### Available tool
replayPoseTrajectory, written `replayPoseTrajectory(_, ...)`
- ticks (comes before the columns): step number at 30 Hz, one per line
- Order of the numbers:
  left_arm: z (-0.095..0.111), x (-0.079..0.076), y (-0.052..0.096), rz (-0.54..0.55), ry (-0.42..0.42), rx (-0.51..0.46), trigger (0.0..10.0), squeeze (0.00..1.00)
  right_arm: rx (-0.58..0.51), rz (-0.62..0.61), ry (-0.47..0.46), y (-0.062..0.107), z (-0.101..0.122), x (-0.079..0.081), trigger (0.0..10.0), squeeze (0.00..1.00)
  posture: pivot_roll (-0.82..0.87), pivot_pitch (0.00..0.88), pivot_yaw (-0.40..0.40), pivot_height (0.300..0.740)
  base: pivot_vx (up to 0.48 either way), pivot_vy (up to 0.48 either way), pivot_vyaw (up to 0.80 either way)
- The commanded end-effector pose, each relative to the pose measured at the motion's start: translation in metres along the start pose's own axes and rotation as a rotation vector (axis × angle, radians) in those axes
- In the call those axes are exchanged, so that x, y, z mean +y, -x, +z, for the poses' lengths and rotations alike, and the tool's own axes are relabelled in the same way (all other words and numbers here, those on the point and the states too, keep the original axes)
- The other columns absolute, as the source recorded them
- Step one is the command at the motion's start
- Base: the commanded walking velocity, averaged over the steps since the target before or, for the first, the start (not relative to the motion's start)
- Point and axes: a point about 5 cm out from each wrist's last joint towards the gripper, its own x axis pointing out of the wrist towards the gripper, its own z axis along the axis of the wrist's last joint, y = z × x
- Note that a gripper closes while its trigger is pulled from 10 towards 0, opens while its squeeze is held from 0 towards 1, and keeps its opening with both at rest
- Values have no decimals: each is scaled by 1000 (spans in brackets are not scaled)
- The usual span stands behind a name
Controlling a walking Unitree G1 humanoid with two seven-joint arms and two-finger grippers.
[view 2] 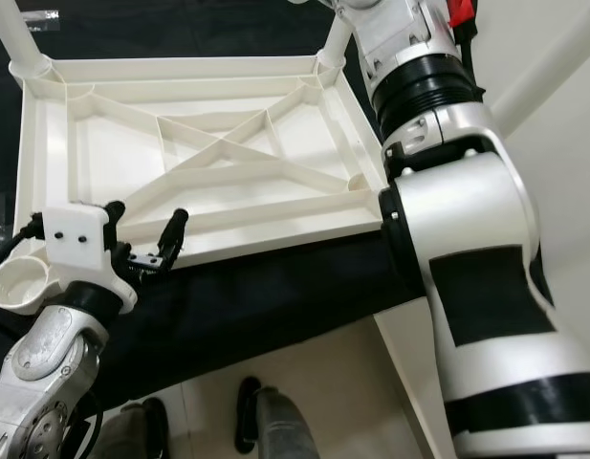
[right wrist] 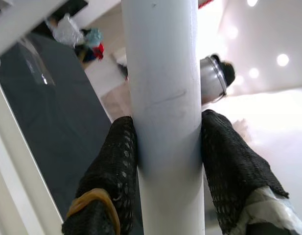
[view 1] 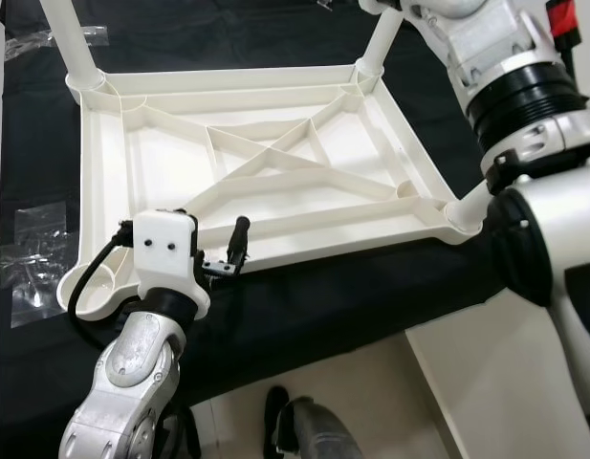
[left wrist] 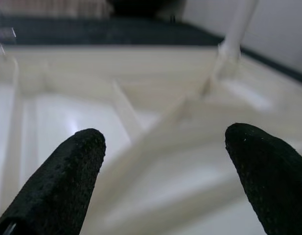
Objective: Building children table
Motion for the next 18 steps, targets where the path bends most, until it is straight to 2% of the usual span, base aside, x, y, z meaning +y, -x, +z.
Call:
replayPoseTrajectory(1,7,4,-3,10,-8,-30,10000,275,-63,-40,44,4,2,7,0,0,24,145,-163,740,0,0,0)
replayPoseTrajectory(2,7,4,-3,10,-8,-30,10000,275,-63,-40,44,4,2,7,0,0,24,145,-163,740,0,0,0)
replayPoseTrajectory(3,12,5,-7,-23,-35,-41,10000,98,-69,-1,117,8,-1,20,0,0,22,143,-161,740,0,0,0)
replayPoseTrajectory(4,16,7,-10,-55,-106,-41,10000,0,-65,44,183,10,-6,34,0,0,20,142,-159,740,0,0,0)
replayPoseTrajectory(5,19,9,-12,-76,-152,-37,10000,0,-50,89,237,12,-10,44,0,0,20,142,-159,740,0,0,0)
replayPoseTrajectory(7,19,9,-12,-76,-152,-37,10000,0,-50,89,237,12,-10,44,0,0,20,142,-159,740,0,0,0)
replayPoseTrajectory(8,23,12,-15,-65,-201,-57,10000,0,-38,108,286,14,-15,53,0,0,19,141,-160,740,0,0,0)
replayPoseTrajectory(9,29,16,-17,-33,-213,-99,10000,0,-29,109,294,15,-18,60,0,0,19,137,-157,740,0,0,0)
replayPoseTrajectory(10,29,16,-17,-33,-213,-99,10000,0,-29,109,294,15,-18,60,0,0,19,137,-157,740,0,0,0)
replayPoseTrajectory(12,33,19,-19,-3,-206,-135,10000,0,-27,106,295,15,-19,64,0,0,20,137,-157,740,0,0,0)
replayPoseTrajectory(14,34,24,-21,76,-128,-162,10000,0,-53,77,297,14,-16,69,0,0,20,137,-157,740,0,0,0)
replayPoseTrajectory(15,33,24,-23,78,-84,-159,10000,0,-63,80,296,14,-14,72,0,0,16,137,-156,740,0,0,0)
replayPoseTrajectory(18,33,21,-24,57,-75,-156,10000,0,-72,83,300,14,-13,73,0,0,16,137,-156,740,0,0,0)
